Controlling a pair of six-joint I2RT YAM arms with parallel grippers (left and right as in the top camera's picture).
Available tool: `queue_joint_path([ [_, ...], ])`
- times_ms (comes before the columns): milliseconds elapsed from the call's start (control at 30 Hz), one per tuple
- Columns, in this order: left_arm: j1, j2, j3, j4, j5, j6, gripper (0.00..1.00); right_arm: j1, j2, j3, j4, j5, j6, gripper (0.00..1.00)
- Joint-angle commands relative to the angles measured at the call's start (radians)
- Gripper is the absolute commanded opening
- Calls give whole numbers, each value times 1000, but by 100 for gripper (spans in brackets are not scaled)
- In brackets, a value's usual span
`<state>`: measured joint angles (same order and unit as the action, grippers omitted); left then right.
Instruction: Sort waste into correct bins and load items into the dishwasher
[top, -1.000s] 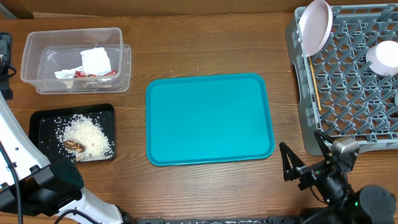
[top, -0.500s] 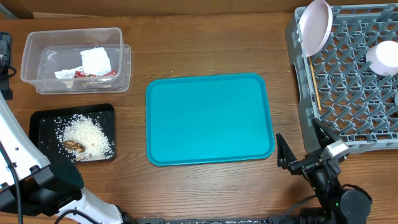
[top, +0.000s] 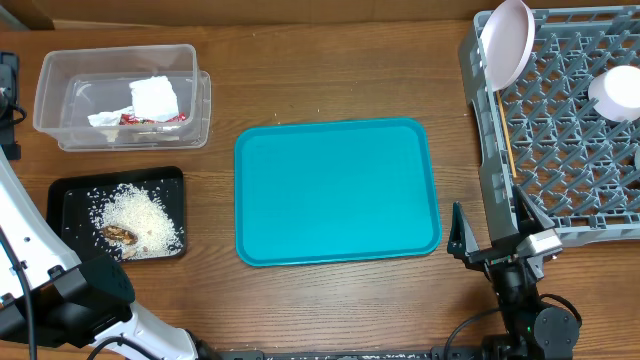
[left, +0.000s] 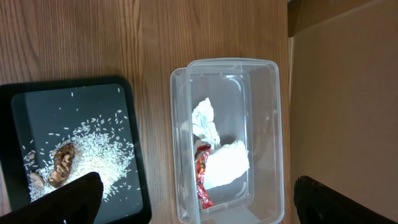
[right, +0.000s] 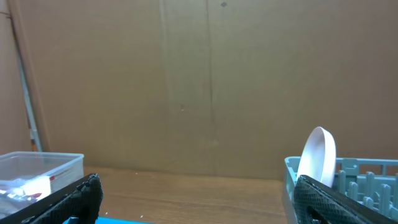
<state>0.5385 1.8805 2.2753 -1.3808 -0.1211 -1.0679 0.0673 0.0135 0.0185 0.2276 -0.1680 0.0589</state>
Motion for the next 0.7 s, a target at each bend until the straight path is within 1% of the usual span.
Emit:
queue_joint_path([
  [0, -2, 5, -2, 0, -17, -10, 100, 7, -11, -11, -2, 52, -4, 100],
  [67, -2, 5, -2, 0, -17, -10, 100, 6, -11, -11, -26, 52, -8, 100],
  [200, -2, 5, -2, 0, -17, -10, 100, 4, -11, -11, -140, 57, -21, 100],
  [400, -2, 5, -2, 0, -17, -10, 100, -8, -11, -11, -294, 56, -149, 100],
  [667, -2, 5, -2, 0, -17, -10, 100, -36, -11, -11, -305, 74, -153, 100],
])
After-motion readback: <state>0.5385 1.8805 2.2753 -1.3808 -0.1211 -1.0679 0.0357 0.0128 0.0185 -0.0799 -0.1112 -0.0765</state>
